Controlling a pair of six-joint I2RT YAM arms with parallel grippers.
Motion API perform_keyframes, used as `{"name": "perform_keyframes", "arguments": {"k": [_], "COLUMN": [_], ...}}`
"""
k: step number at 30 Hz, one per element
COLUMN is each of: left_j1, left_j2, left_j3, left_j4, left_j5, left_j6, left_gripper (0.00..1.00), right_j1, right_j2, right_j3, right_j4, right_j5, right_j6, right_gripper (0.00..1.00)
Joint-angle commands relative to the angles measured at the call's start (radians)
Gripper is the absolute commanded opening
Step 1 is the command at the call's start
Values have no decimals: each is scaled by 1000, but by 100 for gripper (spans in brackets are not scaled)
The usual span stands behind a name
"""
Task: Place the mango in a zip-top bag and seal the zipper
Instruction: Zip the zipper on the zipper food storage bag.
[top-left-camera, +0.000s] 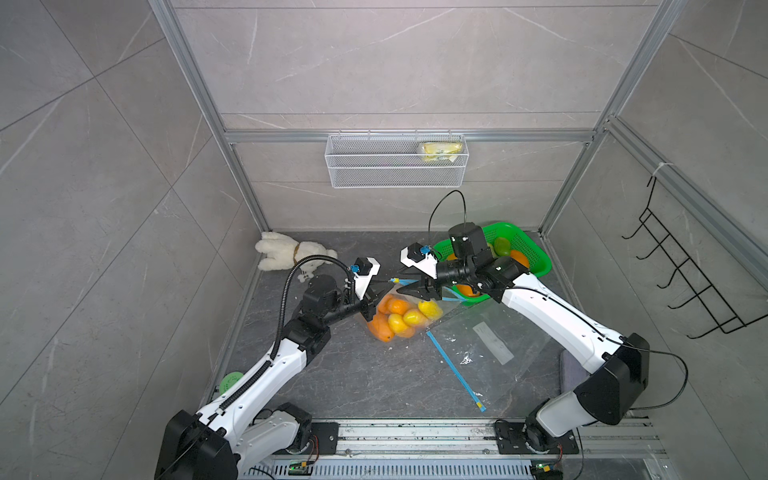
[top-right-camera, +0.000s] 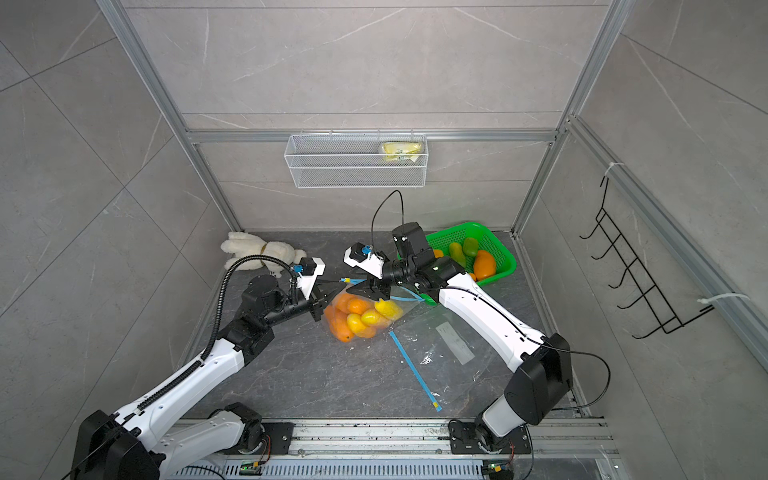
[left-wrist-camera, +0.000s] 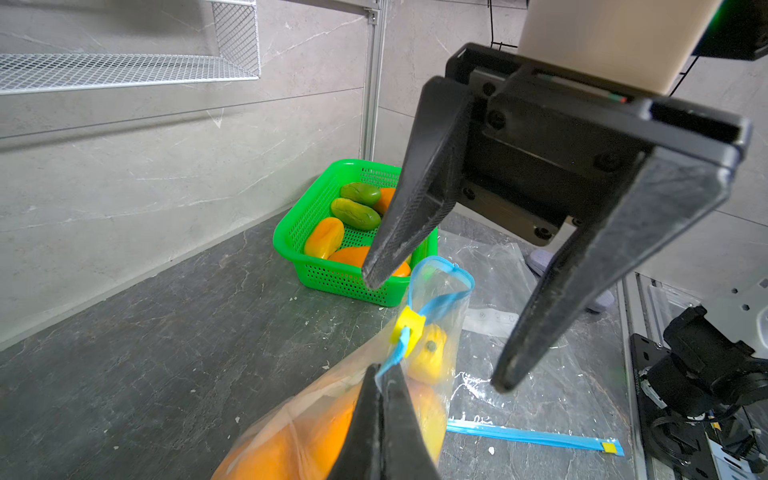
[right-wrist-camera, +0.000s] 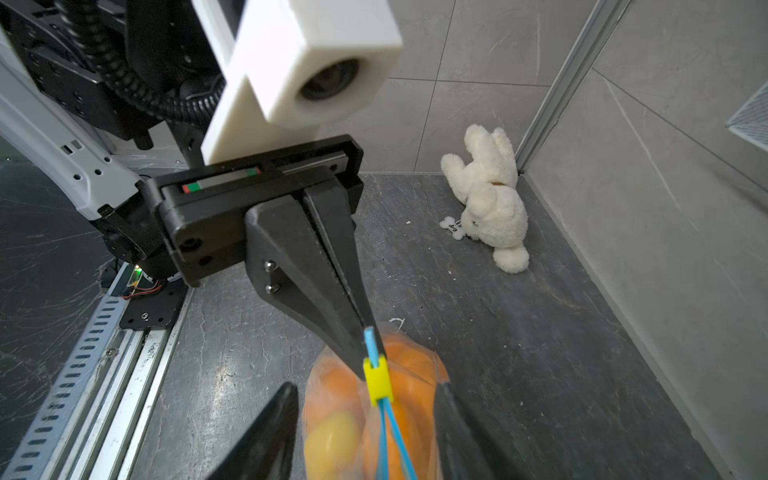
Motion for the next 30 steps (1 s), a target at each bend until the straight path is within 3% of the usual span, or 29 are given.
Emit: {"name": "perform_keyframes", "arguments": {"k": [1, 7, 12, 30], "left_j1": [5, 5, 6, 26], "left_j2": [-26, -22, -27, -53], "left_j3": [37, 42, 33, 13], "left_j4": [48, 43, 52, 60], "left_j5": [-7, -7, -19, -65], "left_j6": [20, 22, 17, -12], "left_gripper": [0, 0, 0, 0], "right_j1": [7, 11, 11, 10], "right_j2": [22, 35, 32, 13], "right_j3": [37, 36, 11, -52], "right_j4": [-27, 13, 71, 92], "right_j5": [-5, -14, 23, 87], "right_j6": [-10, 16, 29, 24], "right_gripper": [51, 39, 20, 6]}}
